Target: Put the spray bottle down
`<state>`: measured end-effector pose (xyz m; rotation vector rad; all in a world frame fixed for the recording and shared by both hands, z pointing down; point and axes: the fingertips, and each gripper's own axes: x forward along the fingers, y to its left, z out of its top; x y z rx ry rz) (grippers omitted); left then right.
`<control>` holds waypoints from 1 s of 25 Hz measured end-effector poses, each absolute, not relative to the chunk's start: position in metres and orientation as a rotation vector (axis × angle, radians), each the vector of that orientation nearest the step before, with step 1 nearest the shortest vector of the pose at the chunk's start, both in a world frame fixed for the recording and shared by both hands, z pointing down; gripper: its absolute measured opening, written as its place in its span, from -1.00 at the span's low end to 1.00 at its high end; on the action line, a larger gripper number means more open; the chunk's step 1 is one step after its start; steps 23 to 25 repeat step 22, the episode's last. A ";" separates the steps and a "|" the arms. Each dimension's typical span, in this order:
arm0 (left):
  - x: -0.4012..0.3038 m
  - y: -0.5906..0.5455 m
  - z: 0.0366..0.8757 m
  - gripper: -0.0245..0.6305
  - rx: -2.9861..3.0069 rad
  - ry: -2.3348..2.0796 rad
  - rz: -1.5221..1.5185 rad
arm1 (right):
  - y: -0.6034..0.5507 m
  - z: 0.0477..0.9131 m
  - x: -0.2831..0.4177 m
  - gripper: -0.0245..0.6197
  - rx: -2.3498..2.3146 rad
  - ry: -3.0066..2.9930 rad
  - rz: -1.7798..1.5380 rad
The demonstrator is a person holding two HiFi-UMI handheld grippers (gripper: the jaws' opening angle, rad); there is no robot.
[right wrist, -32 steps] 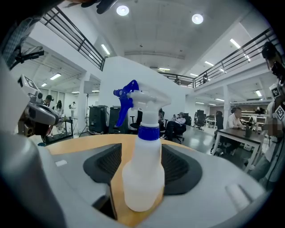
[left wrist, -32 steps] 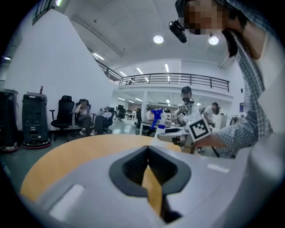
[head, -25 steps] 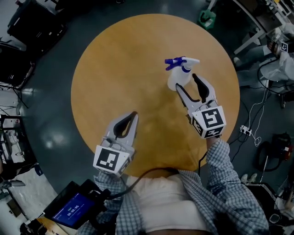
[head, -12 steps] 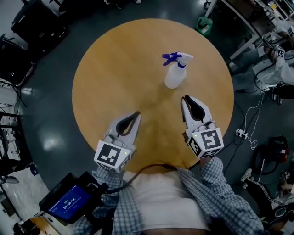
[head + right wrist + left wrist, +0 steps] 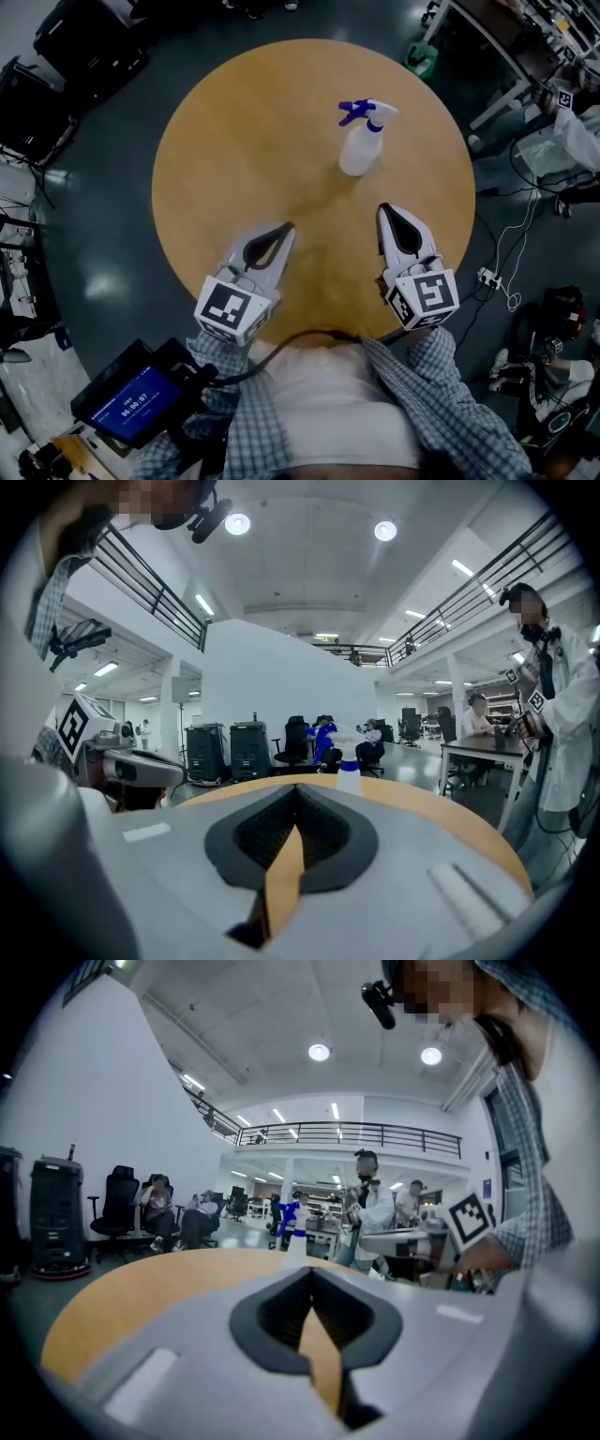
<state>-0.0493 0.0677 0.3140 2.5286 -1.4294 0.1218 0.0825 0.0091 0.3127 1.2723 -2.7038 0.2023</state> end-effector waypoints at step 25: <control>-0.057 0.051 0.317 -0.93 2.518 -1.427 0.127 | -0.003 0.319 0.066 -0.91 1.206 -2.692 0.194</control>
